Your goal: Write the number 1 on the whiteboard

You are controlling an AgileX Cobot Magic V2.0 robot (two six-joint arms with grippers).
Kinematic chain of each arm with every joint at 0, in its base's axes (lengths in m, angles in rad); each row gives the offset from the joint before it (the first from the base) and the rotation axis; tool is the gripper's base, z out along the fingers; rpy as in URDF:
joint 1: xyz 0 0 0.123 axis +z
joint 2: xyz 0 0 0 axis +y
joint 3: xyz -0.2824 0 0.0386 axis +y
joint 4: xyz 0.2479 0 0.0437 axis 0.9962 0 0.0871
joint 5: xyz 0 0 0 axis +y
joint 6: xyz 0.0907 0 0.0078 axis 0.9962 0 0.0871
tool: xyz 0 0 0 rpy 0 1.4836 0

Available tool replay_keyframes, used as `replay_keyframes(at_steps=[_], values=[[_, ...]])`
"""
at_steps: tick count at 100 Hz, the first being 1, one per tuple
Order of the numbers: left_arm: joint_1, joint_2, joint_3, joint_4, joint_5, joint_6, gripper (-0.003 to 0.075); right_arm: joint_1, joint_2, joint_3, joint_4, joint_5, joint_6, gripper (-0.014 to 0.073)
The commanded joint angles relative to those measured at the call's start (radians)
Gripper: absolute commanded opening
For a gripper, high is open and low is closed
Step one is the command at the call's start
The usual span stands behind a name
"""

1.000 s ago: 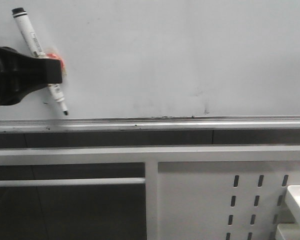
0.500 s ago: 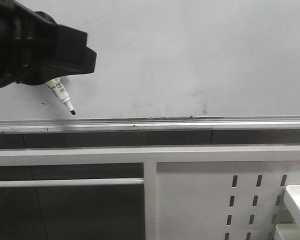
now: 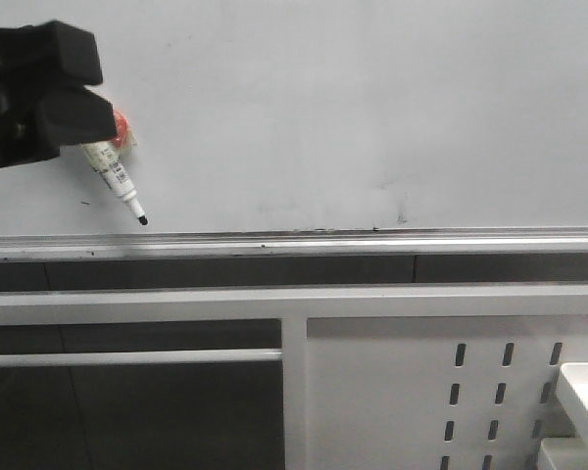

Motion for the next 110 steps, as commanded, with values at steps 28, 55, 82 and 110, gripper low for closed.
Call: replay_keyframes(at_steps=[28,55,82,110], values=[[0.038,0.121,-0.022,0.213,-0.139,-0.382,0.0387,0.000,0.013,-0.034,0.010,-0.071,-0.009,0.0326],[0.045,0.200,-0.022,0.242,-0.242,-0.431,0.0390,0.000,0.013,-0.034,0.010,-0.063,-0.009,0.0326],[0.129,0.284,-0.022,0.475,-0.344,-0.691,0.0389,0.000,0.013,-0.034,0.010,-0.063,-0.009,0.0326],[0.232,0.339,-0.022,0.582,-0.387,-0.818,0.0387,0.000,0.013,-0.034,0.010,-0.063,-0.009,0.0326]])
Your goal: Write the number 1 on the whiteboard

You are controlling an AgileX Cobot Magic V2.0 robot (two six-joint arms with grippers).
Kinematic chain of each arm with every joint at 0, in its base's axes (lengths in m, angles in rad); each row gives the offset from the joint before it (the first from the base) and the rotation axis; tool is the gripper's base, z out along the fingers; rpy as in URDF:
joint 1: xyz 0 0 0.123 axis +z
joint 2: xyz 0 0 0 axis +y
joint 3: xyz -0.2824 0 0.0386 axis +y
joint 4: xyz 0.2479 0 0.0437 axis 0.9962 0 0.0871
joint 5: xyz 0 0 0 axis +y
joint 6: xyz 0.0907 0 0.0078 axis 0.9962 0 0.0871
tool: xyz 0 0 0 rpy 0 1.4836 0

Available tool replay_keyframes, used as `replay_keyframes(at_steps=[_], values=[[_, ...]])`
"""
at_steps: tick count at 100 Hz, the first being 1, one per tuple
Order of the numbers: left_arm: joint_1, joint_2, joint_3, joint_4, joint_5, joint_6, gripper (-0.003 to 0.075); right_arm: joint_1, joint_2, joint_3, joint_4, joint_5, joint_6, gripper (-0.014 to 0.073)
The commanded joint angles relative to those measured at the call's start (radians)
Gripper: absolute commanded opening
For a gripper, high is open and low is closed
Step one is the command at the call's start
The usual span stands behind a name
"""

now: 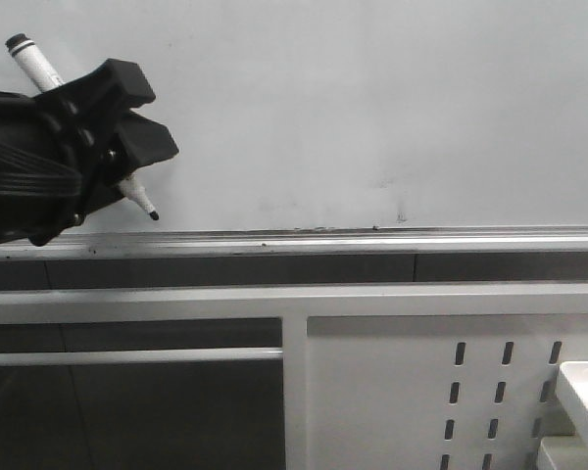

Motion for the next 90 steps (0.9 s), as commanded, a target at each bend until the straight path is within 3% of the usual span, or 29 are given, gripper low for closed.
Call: replay_keyframes(at_steps=[1,15,34,50,65,90], values=[[0.039,-0.010,-0.026,0.000,-0.128,-0.027,0.0386,0.000,0.013,-0.034,0.021,-0.057,-0.008,0.0326],[0.048,-0.010,-0.026,0.027,-0.132,-0.027,0.0357,0.000,0.013,-0.034,0.021,-0.057,-0.008,0.0326],[0.048,-0.010,-0.026,0.029,-0.163,-0.027,0.0121,0.000,0.013,-0.034,0.021,-0.057,-0.008,0.0326],[0.048,-0.010,-0.026,0.030,-0.235,-0.027,-0.0016,0.000,0.013,-0.034,0.021,-0.057,-0.008,0.0326],[0.048,-0.010,-0.024,0.061,-0.227,-0.027,-0.0020,0.000,0.013,-0.034,0.021,-0.057,-0.008,0.0326],[0.048,-0.016,-0.025,0.271,-0.209,-0.027,-0.0020,0.000,0.013,-0.034,0.021,-0.012,-0.008,0.0326]])
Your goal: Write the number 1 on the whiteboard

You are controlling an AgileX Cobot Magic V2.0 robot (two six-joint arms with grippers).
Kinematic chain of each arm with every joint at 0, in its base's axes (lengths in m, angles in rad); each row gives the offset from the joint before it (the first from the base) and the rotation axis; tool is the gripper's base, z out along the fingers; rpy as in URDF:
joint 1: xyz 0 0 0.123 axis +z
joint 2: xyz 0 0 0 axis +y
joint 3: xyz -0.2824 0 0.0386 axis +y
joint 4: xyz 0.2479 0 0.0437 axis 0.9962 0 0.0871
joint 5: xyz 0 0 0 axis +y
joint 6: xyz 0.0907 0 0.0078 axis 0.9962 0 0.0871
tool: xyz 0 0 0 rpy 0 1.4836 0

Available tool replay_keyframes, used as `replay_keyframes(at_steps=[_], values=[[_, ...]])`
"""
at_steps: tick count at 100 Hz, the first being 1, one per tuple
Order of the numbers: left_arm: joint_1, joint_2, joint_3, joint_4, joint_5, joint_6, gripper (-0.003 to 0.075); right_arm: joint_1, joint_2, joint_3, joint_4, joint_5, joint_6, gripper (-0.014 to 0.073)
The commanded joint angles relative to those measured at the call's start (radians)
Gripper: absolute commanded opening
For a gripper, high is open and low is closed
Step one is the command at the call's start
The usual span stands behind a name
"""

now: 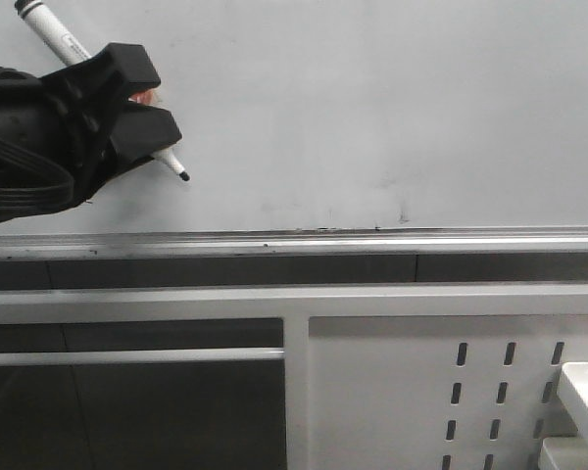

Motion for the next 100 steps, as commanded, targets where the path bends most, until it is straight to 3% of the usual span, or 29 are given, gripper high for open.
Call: replay_keyframes(at_steps=[1,18,37,58,77,86,100], values=[[0.006,-0.032,-0.026,0.071,-0.089,0.000,-0.0020,0.000,0.013,-0.034,0.021,-0.028,-0.008,0.0326],[0.006,-0.065,-0.026,0.232,-0.001,0.015,-0.0020,0.000,0.013,-0.034,0.021,0.073,-0.018,0.0326],[-0.013,-0.182,-0.032,0.359,0.169,0.100,-0.0020,0.000,0.016,-0.034,0.095,0.127,-0.193,0.0326],[-0.066,-0.372,-0.136,0.564,0.633,0.165,-0.0020,0.000,0.079,-0.079,0.197,0.058,-0.275,0.0329],[-0.187,-0.482,-0.283,0.793,1.080,0.165,-0.0020,0.006,0.202,-0.187,0.327,0.069,-0.450,0.0330],[-0.256,-0.512,-0.313,0.875,1.188,0.165,-0.0020,0.027,0.259,-0.244,0.329,0.069,-0.462,0.0330],[-0.348,-0.541,-0.315,0.961,1.241,0.165,-0.0020,0.103,0.333,-0.307,0.327,0.053,-0.476,0.0330]])
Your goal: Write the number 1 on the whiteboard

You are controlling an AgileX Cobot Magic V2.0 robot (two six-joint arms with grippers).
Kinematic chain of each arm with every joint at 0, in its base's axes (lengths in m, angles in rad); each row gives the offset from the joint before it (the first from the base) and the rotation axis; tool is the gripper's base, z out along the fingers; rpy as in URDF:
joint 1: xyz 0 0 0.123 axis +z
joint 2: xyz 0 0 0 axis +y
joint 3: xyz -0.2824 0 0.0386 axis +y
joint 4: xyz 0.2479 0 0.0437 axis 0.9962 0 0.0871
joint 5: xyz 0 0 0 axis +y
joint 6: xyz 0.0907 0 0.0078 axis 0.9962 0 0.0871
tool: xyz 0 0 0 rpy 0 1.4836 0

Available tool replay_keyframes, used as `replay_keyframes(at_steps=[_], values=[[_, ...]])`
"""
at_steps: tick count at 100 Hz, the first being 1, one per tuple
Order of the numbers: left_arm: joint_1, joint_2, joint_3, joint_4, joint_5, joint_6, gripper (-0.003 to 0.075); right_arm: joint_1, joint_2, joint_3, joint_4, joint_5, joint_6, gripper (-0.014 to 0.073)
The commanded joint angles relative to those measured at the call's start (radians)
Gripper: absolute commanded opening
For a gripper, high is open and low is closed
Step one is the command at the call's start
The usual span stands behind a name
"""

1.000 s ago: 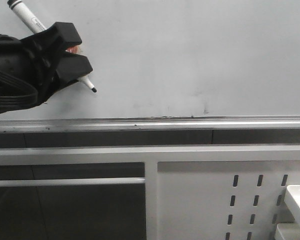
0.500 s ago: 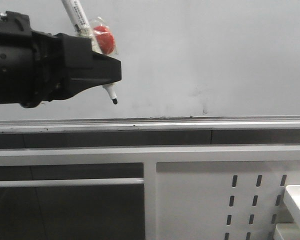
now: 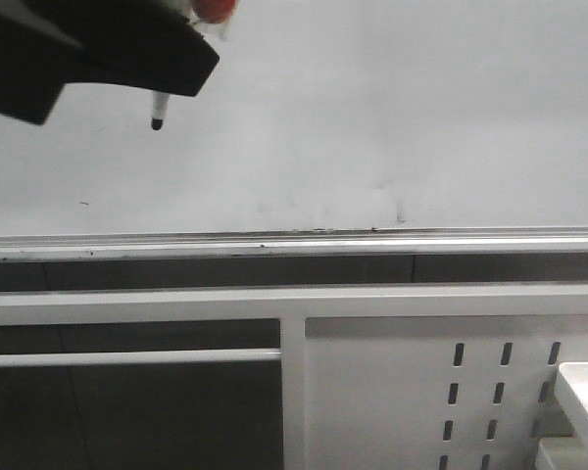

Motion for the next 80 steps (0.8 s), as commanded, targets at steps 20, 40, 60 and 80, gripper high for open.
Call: replay_keyframes(at_steps=[20,40,60,80], values=[[-0.114,-0.035,-0.036,0.088,0.061,0.002,-0.0020,0.256,0.119,-0.071,0.000,-0.220,-0.054,0.0330],[-0.122,-0.040,-0.036,0.090,0.064,0.002,-0.0020,0.392,0.205,-0.071,-0.028,-0.402,-0.054,0.0330],[-0.122,-0.057,-0.036,0.090,0.064,0.002,-0.0020,0.395,0.262,-0.071,-0.024,-0.411,-0.054,0.0329],[-0.122,-0.069,-0.036,0.093,0.064,0.002,-0.0020,0.393,0.294,-0.071,-0.022,-0.446,-0.054,0.0329]])
